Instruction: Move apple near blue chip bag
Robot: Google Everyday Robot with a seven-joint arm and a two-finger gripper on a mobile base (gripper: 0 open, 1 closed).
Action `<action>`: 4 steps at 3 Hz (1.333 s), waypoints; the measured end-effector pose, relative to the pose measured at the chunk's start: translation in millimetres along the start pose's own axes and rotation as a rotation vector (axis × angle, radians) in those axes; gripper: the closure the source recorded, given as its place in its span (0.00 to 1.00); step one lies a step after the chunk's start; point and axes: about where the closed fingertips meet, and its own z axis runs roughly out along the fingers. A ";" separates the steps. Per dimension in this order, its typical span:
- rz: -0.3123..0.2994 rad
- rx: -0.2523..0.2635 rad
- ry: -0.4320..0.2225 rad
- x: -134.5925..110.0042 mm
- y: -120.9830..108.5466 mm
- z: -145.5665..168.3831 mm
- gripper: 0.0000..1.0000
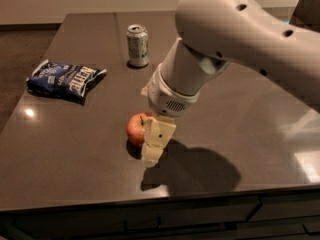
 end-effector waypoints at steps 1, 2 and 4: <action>0.004 -0.014 0.012 -0.5 -0.2 7.5 0.16; 0.030 -0.023 0.018 4.3 -2.9 8.7 0.47; 0.035 -0.043 -0.002 -16.1 -19.2 -1.3 0.94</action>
Offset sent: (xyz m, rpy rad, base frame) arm 0.0078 -0.0049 -0.0159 -0.0185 0.0529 -0.0415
